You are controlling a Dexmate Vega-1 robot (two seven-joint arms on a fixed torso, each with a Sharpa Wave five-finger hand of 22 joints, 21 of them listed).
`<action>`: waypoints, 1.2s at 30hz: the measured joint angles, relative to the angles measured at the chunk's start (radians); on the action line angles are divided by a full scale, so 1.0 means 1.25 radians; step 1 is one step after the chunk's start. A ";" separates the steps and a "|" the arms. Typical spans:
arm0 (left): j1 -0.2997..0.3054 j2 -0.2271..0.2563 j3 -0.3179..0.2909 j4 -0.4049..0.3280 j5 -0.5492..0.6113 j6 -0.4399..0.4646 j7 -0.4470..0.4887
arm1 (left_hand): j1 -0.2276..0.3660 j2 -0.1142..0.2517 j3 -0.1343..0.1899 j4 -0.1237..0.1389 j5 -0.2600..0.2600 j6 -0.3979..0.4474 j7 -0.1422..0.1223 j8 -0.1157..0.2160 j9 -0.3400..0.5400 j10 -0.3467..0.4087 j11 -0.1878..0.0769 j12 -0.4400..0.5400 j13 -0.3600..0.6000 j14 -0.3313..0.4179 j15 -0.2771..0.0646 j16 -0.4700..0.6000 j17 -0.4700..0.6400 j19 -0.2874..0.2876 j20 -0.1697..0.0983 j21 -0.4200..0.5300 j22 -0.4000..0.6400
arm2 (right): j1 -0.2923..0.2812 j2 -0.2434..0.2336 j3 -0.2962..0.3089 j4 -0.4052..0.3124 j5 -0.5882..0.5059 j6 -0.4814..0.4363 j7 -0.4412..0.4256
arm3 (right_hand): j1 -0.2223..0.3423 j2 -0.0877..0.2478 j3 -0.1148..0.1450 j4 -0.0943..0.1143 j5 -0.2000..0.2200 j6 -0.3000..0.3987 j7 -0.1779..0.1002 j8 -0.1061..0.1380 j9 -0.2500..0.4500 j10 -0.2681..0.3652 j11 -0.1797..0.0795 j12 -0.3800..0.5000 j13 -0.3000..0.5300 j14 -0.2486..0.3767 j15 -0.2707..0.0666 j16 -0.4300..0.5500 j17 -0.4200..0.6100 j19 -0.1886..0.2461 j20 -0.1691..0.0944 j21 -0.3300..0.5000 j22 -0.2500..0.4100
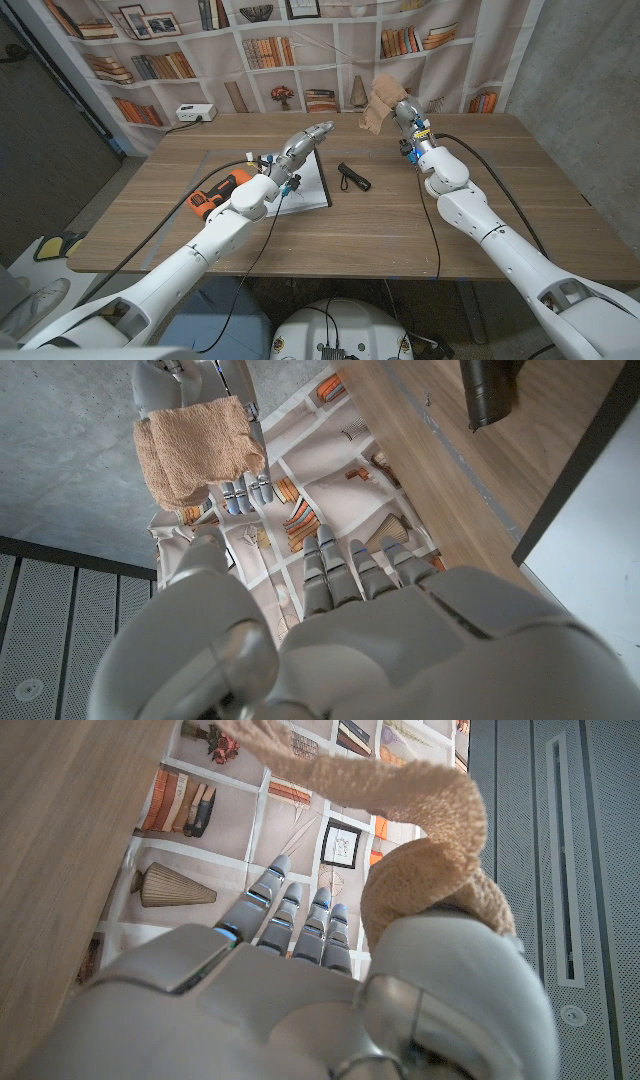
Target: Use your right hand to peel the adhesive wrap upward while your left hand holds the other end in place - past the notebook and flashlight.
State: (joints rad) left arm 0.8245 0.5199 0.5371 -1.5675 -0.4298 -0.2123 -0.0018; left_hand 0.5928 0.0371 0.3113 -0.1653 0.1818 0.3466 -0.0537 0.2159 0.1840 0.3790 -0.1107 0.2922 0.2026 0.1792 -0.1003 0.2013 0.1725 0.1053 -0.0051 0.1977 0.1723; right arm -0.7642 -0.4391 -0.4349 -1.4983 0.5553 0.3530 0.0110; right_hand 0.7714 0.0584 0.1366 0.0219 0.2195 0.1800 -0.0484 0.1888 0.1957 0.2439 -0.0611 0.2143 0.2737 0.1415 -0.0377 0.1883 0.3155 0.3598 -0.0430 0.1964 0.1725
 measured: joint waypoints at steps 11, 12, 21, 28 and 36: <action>-0.018 -0.010 0.012 0.009 0.006 -0.017 -0.029 | 0.007 -0.007 0.000 0.000 0.000 0.004 -0.004 0.000 0.000 0.001 -0.001 0.000 0.000 0.019 0.001 0.000 0.000 0.009 0.003 0.000 0.000 | 0.001 0.006 -0.006 -0.012 -0.007 -0.007 -0.012 | 0.000 0.000 -0.007 -0.007 0.000 -0.004 -0.004 0.003 0.000 -0.004 -0.004 -0.003 -0.004 -0.025 -0.002 -0.003 -0.004 -0.020 0.000 -0.006 -0.004; -0.018 -0.011 0.013 0.010 0.006 -0.017 -0.029 | 0.007 -0.007 0.000 0.000 0.000 0.006 -0.006 0.000 0.000 0.002 -0.002 0.000 0.000 0.020 0.000 0.000 0.000 0.009 0.003 0.000 0.000 | 0.001 0.006 -0.006 -0.012 -0.007 -0.007 -0.012 | 0.000 0.000 -0.007 -0.007 0.000 -0.004 -0.004 0.003 0.000 -0.004 -0.004 -0.003 -0.004 -0.027 0.001 -0.003 -0.004 -0.020 0.000 -0.006 -0.004; -0.029 -0.018 0.021 0.020 0.008 -0.033 -0.049 | 0.018 -0.012 0.000 0.000 0.000 0.019 -0.010 0.000 0.000 0.018 -0.003 0.000 0.004 0.045 0.003 0.005 0.002 0.009 0.003 0.000 0.000 | 0.004 0.010 -0.013 -0.016 -0.009 -0.011 -0.010 | 0.000 0.000 -0.007 -0.007 0.000 -0.007 -0.001 0.003 0.000 -0.004 -0.004 -0.003 -0.004 -0.029 0.002 -0.003 -0.007 -0.032 0.003 -0.009 -0.004; -0.033 -0.021 0.022 0.024 0.007 -0.039 -0.059 | 0.021 -0.015 0.000 0.000 0.000 0.022 -0.013 0.000 0.004 0.019 -0.004 0.000 0.004 0.061 -0.001 0.008 0.002 0.019 0.013 0.000 0.000 | 0.004 0.009 -0.018 -0.027 -0.010 -0.017 -0.005 | 0.000 0.000 -0.011 -0.011 0.000 -0.007 -0.001 0.003 0.000 -0.004 -0.004 -0.003 -0.004 -0.029 0.002 -0.003 -0.011 -0.033 0.004 -0.009 -0.004; -0.040 -0.033 0.025 0.042 -0.003 -0.054 -0.076 | 0.043 -0.011 0.001 0.000 0.000 0.023 -0.014 0.000 0.004 0.026 -0.006 0.000 0.007 0.097 -0.020 0.011 0.002 0.066 0.005 0.012 0.000 | 0.001 0.005 -0.022 -0.038 -0.008 -0.026 0.002 | 0.000 0.000 -0.011 -0.011 0.000 -0.007 -0.001 0.003 0.000 -0.004 -0.004 -0.003 -0.004 -0.032 -0.002 -0.003 -0.011 -0.033 0.004 -0.009 -0.004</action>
State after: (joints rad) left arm 0.7745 0.4786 0.5687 -1.5154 -0.4337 -0.2802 -0.0966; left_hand 0.6466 0.0232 0.3121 -0.1654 0.1818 0.3753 -0.0716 0.2159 0.1888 0.4112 -0.1180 0.2921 0.2114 0.3008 -0.1252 0.2147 0.1748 0.1884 0.0012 0.2124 0.1724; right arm -0.7634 -0.4326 -0.4627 -1.5452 0.5459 0.3203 0.0139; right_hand 0.7714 0.0584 0.1228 0.0082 0.2194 0.1709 -0.0499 0.1925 0.1958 0.2385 -0.0665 0.2110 0.2691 0.1012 -0.0399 0.1850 0.3016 0.3188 -0.0375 0.1848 0.1674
